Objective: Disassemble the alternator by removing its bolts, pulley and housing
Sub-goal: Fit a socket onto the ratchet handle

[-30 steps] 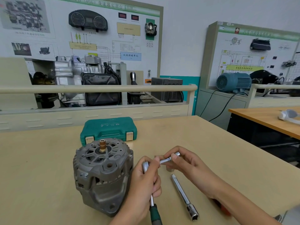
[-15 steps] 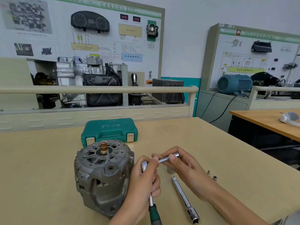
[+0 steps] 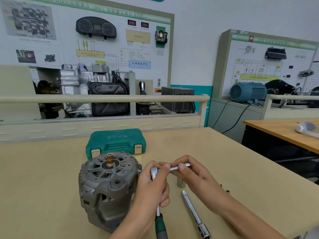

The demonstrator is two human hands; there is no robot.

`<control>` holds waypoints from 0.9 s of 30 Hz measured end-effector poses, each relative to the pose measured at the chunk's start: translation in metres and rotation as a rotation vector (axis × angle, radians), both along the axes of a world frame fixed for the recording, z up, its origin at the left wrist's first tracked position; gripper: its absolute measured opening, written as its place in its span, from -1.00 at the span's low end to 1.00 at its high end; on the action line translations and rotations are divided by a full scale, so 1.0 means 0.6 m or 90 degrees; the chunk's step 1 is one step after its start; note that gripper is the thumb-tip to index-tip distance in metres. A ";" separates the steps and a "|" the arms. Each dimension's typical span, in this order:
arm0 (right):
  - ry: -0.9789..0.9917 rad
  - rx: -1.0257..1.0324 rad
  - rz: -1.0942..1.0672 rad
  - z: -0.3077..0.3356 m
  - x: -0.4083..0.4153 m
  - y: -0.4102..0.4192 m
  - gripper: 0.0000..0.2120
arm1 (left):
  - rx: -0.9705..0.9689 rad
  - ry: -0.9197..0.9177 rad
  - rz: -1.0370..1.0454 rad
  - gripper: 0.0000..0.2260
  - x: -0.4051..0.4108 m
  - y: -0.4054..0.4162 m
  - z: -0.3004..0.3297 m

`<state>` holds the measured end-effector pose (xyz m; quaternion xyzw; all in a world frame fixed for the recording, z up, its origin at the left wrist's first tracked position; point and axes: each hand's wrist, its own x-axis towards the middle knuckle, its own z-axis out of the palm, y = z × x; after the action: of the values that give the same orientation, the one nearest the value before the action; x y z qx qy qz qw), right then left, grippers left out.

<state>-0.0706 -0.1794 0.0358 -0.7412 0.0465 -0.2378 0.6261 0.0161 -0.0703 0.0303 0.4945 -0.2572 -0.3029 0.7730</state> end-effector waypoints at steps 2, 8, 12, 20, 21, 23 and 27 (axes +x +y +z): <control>0.020 -0.049 -0.031 0.008 -0.003 0.002 -0.71 | 0.005 -0.003 0.009 -0.79 -0.006 0.004 0.006; 0.042 -0.113 -0.216 0.015 0.007 0.008 -0.76 | -0.011 0.108 -0.034 -0.88 -0.031 0.012 0.045; 0.078 -0.014 -0.195 0.019 0.020 0.017 -0.85 | -0.031 0.136 -0.081 -0.87 -0.044 0.024 0.078; 0.175 0.196 0.220 0.082 0.029 0.041 -0.58 | 0.043 0.089 -0.070 -0.88 -0.003 0.051 0.139; 0.188 0.151 0.200 0.090 0.033 0.047 -0.56 | 0.072 0.079 -0.095 -0.88 0.008 0.056 0.148; 0.222 0.064 0.139 0.106 0.042 0.060 -0.45 | 0.116 0.060 -0.168 -0.90 0.031 0.071 0.166; 0.208 0.018 0.021 0.123 0.057 0.079 -0.51 | 0.166 -0.051 -0.246 -0.82 0.067 0.107 0.179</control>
<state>-0.0366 -0.1321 0.1099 -0.7620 0.1387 -0.1030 0.6241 0.0561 -0.0063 0.1379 0.5432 -0.3363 -0.4559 0.6196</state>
